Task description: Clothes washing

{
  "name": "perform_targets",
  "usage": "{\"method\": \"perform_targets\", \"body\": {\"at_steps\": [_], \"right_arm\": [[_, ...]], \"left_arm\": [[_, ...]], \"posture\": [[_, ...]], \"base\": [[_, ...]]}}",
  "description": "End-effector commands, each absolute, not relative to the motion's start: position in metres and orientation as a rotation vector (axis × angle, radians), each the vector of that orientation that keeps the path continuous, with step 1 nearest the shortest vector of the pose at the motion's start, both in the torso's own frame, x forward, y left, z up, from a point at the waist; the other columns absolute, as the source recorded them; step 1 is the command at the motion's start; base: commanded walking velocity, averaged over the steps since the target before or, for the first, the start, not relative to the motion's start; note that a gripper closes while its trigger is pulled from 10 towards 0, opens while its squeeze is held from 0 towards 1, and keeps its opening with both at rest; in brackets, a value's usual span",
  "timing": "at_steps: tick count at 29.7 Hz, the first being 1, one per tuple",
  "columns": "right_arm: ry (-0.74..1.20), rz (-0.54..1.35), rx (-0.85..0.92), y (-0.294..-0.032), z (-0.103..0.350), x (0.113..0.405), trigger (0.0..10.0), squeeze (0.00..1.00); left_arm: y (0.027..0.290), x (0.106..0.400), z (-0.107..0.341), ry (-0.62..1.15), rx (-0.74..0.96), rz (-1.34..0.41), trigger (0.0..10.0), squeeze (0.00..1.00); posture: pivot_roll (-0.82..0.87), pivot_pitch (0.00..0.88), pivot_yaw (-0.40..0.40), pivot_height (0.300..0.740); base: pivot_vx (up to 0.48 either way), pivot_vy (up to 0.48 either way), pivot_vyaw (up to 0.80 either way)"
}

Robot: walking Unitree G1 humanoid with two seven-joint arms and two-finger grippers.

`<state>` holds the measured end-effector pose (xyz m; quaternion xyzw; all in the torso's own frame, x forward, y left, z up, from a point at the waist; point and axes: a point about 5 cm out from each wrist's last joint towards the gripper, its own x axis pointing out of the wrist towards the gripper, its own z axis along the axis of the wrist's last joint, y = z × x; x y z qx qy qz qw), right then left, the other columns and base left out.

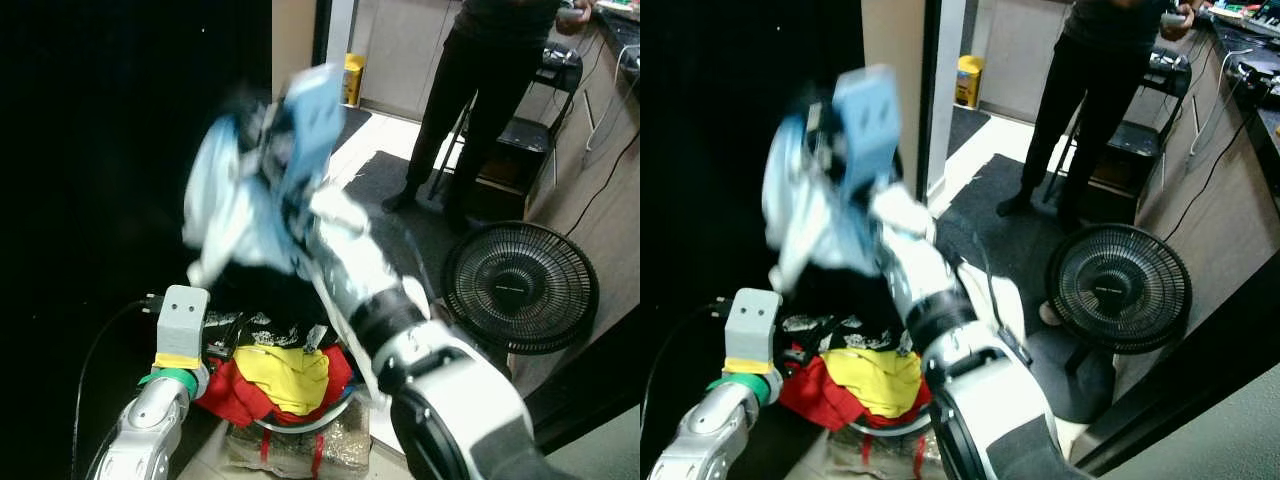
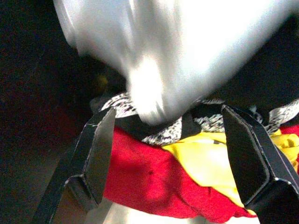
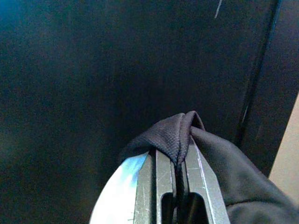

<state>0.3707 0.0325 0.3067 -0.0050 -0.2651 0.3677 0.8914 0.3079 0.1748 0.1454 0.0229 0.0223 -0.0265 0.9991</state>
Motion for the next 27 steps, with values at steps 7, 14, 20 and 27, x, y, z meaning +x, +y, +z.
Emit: {"method": "perform_targets", "body": {"at_steps": [7,14,20,27], "right_arm": [[-0.187,0.845,-0.101,0.050,0.173,0.342,10.0,0.00],[-0.048,0.582,-0.032,-0.007,0.129,0.350,10.0,0.00],[-0.020,0.363,-0.028,-0.052,0.116,0.358,10.0,0.00],[-0.066,0.116,-0.038,-0.104,0.122,0.363,10.0,1.00]], "left_arm": [[0.178,0.301,0.140,0.073,0.053,-0.044,10.0,0.00],[0.178,0.302,0.141,0.073,0.054,-0.044,10.0,0.00],[0.176,0.304,0.141,0.073,0.056,-0.054,10.0,0.00],[0.174,0.306,0.141,0.075,0.057,-0.066,10.0,0.00]], "posture": [[0.05,0.192,-0.027,0.740],[0.04,0.199,-0.022,0.740],[0.03,0.200,-0.015,0.740],[0.02,0.198,-0.008,0.740]], "base": [[0.000,0.000,0.00],[0.000,0.000,0.00],[0.000,0.000,0.00],[0.000,0.000,0.00]]}}
